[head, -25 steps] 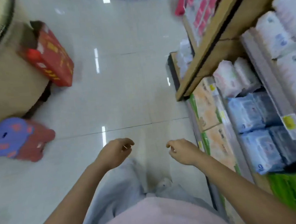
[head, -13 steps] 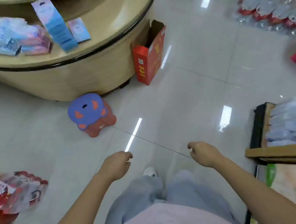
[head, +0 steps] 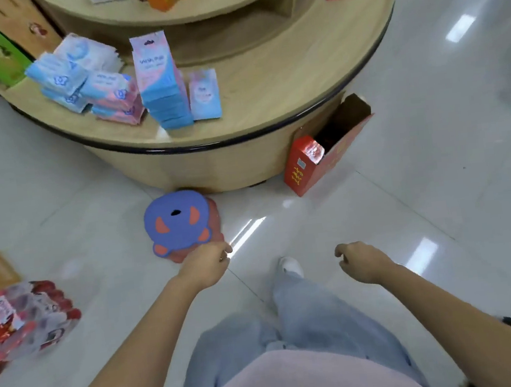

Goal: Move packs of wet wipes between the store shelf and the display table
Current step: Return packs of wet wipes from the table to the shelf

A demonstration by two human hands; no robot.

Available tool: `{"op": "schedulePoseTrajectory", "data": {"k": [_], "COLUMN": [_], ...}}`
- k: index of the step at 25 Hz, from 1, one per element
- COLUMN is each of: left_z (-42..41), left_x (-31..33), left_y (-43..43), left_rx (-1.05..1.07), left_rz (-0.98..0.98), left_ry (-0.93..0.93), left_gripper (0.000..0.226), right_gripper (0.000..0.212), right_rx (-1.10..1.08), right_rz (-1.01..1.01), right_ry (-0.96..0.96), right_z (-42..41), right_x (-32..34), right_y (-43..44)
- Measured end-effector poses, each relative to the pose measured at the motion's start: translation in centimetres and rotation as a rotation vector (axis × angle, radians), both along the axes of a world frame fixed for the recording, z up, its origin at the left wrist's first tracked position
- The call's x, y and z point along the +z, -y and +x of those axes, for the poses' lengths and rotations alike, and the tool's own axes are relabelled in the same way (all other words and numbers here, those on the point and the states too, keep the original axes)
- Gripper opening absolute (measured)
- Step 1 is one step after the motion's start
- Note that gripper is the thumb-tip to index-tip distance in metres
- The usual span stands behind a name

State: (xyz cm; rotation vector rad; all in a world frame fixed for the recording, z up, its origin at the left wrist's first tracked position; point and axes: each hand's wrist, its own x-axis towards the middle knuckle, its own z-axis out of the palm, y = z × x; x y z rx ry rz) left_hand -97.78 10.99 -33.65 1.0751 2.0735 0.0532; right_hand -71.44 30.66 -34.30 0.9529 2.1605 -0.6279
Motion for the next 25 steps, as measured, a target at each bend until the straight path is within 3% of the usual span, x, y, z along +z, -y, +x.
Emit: {"op": "schedulePoseTrajectory", "data": {"k": [4,10,18,23,25], "left_z": [-2.5,-10.3,-27.2,-31.4,-31.5], "left_x": [-0.7,-1.9,4.0,4.7,4.0], "left_y": [-1.1,-5.0,-15.2,-20.8,-22.3], "left_rx": [0.263,0.579,0.972,0.937,0.905], "left_rz": [-0.033,0.092,0.516,0.561,0.490], "left_ry": [0.079,0.129,-0.092,0.086,0.008], "left_gripper": [0.030,0.023,0.027,0.037,0.050], "right_gripper": [0.036,0.026,0.041,0.046,0.053], "right_rx": [0.231,0.259,-0.295,-0.479,-0.513], "right_rz": [0.055,0.017,-0.114,-0.113,-0.091], "right_ry": [-0.089,-0.318,-0.382,-0.281,-0.171], "right_z": [-12.2,-28.1,-41.9,-47.3,-48.8], "right_x": [2.2,2.8,0.5,-3.2,-4.3], "right_y": [-8.0,-13.4,-17.4,-18.1,-17.7]}}
